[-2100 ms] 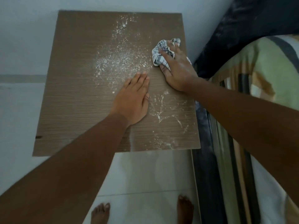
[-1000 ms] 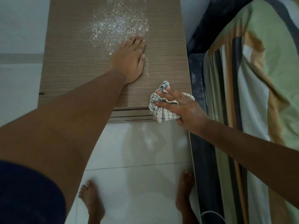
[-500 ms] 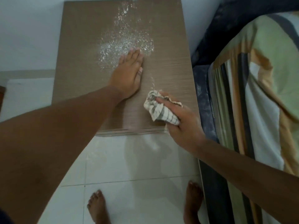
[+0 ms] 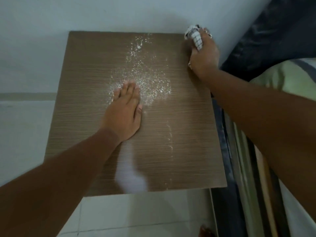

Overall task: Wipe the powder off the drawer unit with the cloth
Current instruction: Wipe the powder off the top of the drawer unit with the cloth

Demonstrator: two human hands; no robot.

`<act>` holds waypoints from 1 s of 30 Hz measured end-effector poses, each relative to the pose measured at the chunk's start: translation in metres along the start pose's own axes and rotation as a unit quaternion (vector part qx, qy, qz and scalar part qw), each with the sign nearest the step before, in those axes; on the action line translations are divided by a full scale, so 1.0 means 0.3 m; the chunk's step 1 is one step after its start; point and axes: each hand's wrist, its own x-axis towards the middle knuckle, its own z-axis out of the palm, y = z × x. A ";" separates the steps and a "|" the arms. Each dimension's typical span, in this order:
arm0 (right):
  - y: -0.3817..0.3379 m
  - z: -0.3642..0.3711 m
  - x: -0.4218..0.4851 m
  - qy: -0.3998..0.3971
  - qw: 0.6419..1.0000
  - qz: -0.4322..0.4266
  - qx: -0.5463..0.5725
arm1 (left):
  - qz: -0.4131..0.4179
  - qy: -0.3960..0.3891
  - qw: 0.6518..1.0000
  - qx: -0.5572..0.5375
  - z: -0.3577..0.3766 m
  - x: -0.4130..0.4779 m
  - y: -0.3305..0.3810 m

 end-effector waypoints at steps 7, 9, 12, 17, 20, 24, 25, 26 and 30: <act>-0.066 0.174 0.111 -0.165 0.957 -0.040 -0.235 | 0.008 0.007 1.000 0.010 0.017 0.003 -0.015; -0.091 0.200 0.088 -0.188 0.953 -0.091 -0.220 | 0.009 0.004 1.000 0.012 0.015 0.004 -0.014; -0.096 0.209 0.051 -0.222 0.937 -0.160 -0.218 | 0.008 -0.003 1.000 0.013 0.008 0.006 -0.011; -0.067 0.173 -0.033 -0.233 0.918 -0.232 -0.223 | 0.009 -0.008 1.000 0.029 0.004 0.006 -0.014; -0.056 0.150 -0.100 -0.236 0.912 -0.248 -0.225 | 0.011 -0.008 0.999 0.029 -0.003 0.008 -0.013; -0.036 0.116 -0.207 -0.237 0.911 -0.260 -0.213 | 0.004 -0.011 1.000 0.022 -0.010 0.011 -0.003; -0.032 0.107 -0.236 -0.239 0.911 -0.264 -0.210 | 0.001 -0.011 1.000 0.018 -0.012 0.013 -0.002; -0.029 0.099 -0.265 -0.242 0.909 -0.268 -0.209 | -0.003 -0.010 1.000 0.015 -0.014 0.015 -0.001; -0.010 0.064 -0.382 -0.250 0.905 -0.274 -0.206 | -0.009 -0.015 1.000 0.015 -0.016 0.009 0.002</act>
